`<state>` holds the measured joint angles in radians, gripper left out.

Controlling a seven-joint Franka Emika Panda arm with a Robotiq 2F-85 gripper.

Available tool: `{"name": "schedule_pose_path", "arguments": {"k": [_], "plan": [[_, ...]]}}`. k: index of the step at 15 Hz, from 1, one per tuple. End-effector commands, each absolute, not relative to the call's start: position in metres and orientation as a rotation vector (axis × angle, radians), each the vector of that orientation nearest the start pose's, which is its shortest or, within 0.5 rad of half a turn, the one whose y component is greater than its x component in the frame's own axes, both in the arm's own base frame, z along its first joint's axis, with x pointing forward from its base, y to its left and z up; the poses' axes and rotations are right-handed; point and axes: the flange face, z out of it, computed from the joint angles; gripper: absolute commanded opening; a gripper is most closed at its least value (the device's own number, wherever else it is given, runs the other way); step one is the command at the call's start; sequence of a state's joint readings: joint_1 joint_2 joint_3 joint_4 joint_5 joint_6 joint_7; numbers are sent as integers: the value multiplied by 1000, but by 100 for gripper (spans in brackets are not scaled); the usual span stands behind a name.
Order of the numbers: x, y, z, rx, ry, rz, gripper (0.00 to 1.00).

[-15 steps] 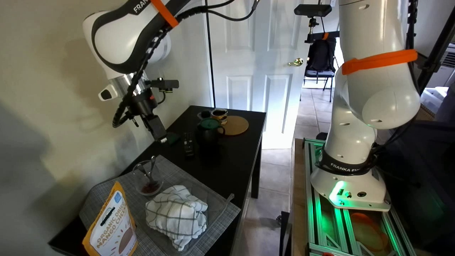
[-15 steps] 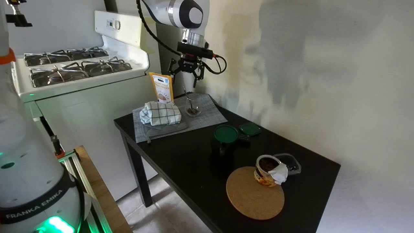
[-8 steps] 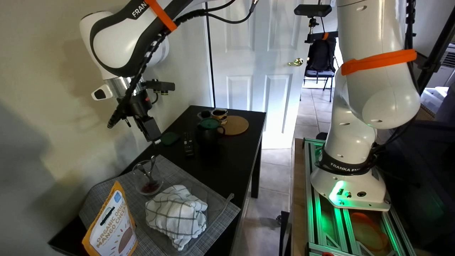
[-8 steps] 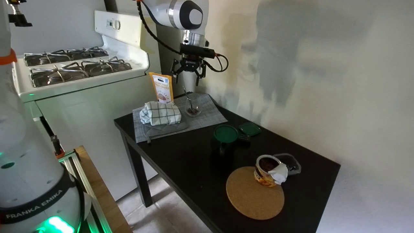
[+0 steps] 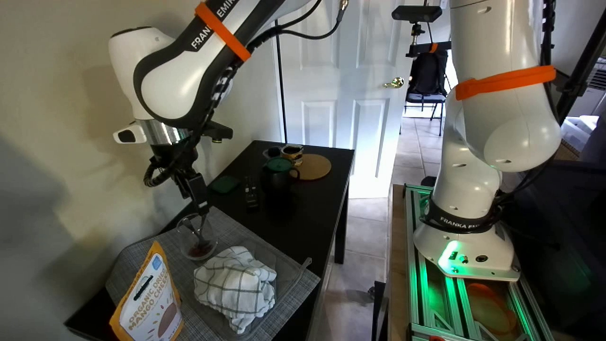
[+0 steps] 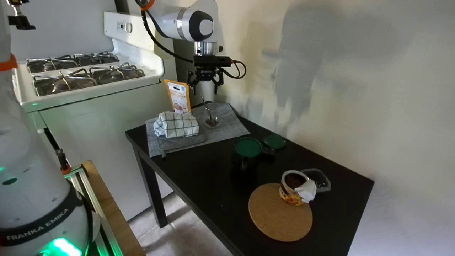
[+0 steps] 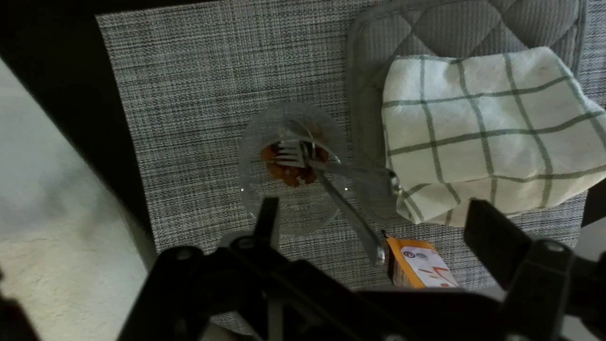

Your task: Remove the fork from the glass cup and put it on the table

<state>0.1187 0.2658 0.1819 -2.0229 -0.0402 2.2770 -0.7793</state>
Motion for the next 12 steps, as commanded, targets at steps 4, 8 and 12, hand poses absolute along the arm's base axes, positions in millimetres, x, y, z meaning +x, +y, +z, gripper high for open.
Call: {"name": "schedule_pose_path", "arguments": {"k": [4, 8, 12], "plan": [[545, 166, 315, -2701, -1641, -75, 63], [543, 165, 312, -2704, -1654, -65, 30], [542, 165, 311, -2712, -1671, -60, 1]]}}
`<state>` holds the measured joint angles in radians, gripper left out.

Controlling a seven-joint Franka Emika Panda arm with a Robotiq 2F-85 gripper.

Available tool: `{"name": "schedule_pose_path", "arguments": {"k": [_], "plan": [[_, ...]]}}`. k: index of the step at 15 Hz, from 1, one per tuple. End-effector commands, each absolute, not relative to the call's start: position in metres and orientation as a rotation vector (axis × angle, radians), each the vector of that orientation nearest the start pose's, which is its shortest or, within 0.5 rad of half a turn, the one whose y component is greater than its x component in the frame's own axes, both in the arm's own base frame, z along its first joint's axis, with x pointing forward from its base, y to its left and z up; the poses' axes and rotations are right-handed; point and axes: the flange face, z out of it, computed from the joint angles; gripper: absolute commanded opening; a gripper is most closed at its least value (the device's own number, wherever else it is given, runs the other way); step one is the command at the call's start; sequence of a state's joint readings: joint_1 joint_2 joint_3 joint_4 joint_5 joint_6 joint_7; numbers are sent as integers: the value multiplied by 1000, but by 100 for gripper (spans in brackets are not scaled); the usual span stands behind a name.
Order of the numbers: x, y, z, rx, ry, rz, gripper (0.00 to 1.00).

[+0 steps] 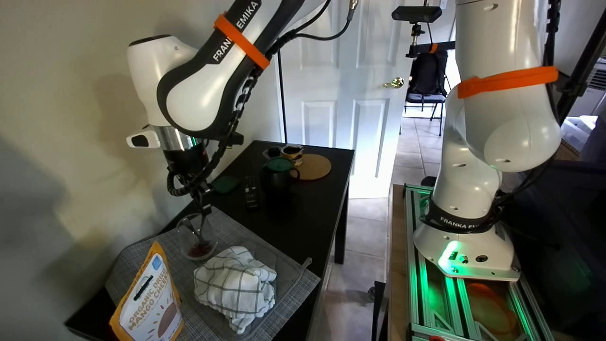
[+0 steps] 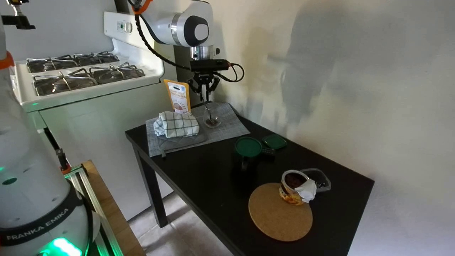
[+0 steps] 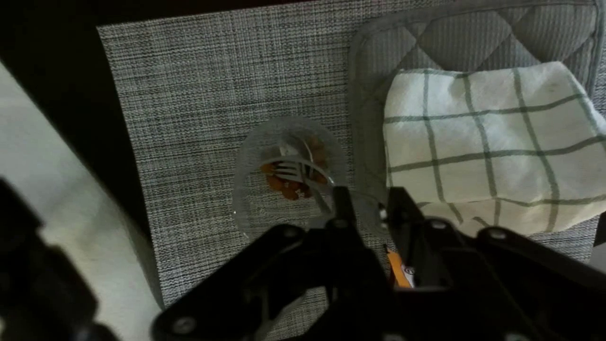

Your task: Remove the fork from the glass cup and put it on the table

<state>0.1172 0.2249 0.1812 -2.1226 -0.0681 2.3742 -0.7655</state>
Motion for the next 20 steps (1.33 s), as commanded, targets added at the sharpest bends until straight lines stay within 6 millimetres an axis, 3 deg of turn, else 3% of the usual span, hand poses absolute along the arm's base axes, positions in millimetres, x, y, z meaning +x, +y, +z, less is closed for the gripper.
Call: {"name": "schedule_pose_path", "arguments": {"k": [1, 8, 14, 20], "plan": [[543, 165, 311, -2709, -1678, -59, 0], [545, 170, 325, -2712, -1714, -65, 2], [540, 176, 368, -2736, -1721, -161, 2], [531, 182, 395, -2729, -1702, -227, 2]]}}
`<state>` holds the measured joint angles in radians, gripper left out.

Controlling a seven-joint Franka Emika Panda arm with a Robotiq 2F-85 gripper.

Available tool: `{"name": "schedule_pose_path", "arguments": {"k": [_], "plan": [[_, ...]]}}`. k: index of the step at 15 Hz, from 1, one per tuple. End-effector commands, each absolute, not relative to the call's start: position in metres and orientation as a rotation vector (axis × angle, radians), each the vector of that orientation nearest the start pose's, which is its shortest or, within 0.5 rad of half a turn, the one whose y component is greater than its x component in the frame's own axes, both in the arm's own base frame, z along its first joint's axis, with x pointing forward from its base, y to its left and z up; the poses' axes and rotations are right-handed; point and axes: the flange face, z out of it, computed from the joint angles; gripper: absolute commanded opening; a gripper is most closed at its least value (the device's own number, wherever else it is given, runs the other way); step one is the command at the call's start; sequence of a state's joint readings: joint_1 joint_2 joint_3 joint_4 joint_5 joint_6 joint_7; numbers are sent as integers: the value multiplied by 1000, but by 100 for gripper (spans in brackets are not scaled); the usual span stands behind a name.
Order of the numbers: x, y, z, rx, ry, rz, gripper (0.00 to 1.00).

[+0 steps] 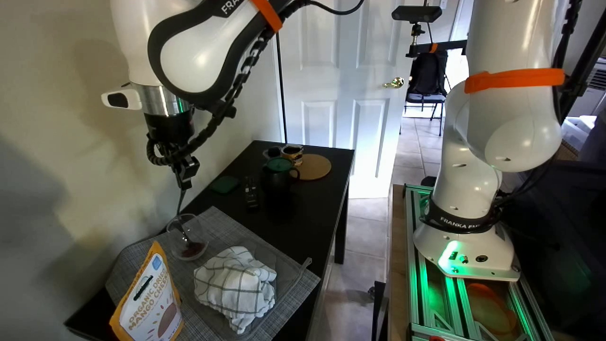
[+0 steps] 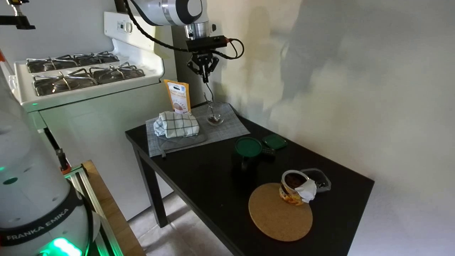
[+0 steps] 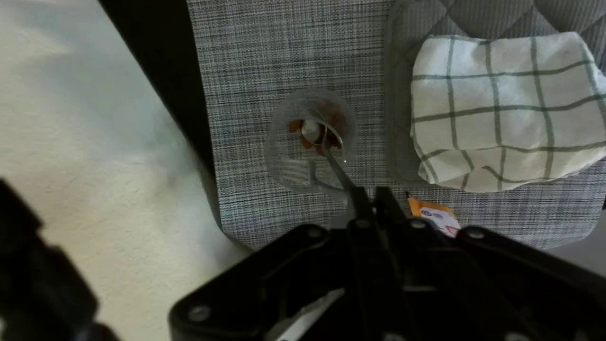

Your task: Remove the fork from the glass cup and put it on the table

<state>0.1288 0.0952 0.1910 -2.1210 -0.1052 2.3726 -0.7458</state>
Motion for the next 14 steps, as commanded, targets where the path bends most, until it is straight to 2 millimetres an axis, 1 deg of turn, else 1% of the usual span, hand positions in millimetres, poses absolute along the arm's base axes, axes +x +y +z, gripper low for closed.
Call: {"name": "schedule_pose_path", "arguments": {"k": [1, 5, 7, 11, 14], "plan": [[526, 183, 399, -2736, -1694, -229, 2], [504, 186, 415, -2801, -1616, -264, 2], [491, 186, 423, -2884, -1525, -296, 2], [467, 179, 433, -3106, -1231, -381, 2], [451, 167, 430, -3235, -983, -404, 2]]}}
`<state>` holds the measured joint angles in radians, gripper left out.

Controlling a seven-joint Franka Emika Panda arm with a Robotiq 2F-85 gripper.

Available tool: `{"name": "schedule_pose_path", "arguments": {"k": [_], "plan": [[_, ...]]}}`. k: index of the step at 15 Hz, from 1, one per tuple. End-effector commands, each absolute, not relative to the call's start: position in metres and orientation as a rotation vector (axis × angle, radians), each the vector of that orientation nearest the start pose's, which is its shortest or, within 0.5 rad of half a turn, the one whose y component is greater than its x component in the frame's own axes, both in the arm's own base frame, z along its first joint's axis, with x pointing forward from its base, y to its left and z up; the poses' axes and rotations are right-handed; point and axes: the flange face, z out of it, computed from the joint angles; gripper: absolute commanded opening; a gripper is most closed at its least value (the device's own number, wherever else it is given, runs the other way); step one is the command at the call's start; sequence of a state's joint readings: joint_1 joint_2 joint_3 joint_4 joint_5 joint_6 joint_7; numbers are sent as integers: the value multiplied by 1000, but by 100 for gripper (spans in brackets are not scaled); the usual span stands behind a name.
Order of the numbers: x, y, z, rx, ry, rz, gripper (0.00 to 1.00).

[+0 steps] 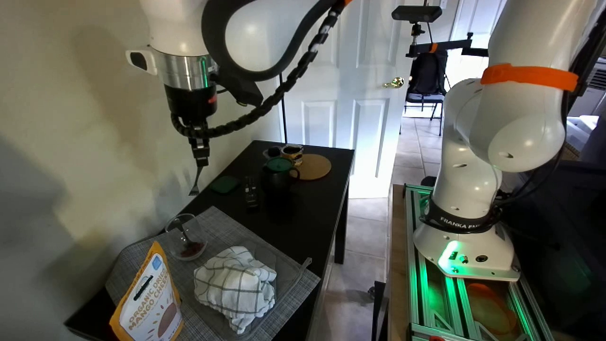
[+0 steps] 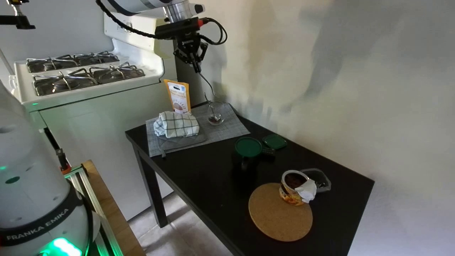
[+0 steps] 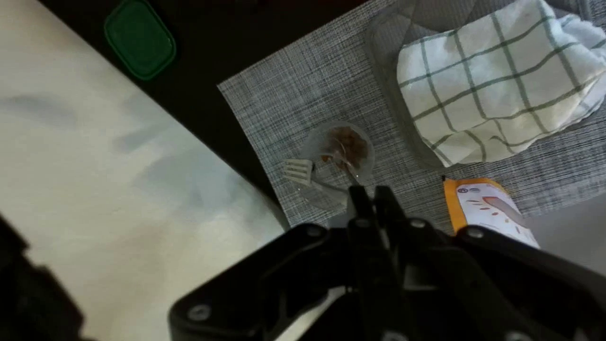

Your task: Remove the fork from the glass cup and put it on the table

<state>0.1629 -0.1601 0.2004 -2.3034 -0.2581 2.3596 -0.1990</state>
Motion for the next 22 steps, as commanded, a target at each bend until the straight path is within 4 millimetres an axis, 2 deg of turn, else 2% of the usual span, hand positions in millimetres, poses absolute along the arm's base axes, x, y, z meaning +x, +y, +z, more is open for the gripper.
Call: {"name": "schedule_pose_path", "arguments": {"k": [1, 6, 8, 11, 13, 15, 16, 19, 22], "plan": [[447, 161, 425, -3268, -894, -400, 2], [439, 124, 389, -3369, -464, -341, 2], [444, 108, 364, -3312, -580, -257, 2], [456, 93, 328, -3204, -852, -156, 2], [464, 90, 306, -3130, -991, -73, 2], [471, 91, 282, -3064, -1092, 90, 2], [474, 91, 274, -3054, -1123, 183, 2], [490, 104, 275, -3141, -1152, 371, 2], [501, 114, 262, -3167, -1133, 612, 2]]}}
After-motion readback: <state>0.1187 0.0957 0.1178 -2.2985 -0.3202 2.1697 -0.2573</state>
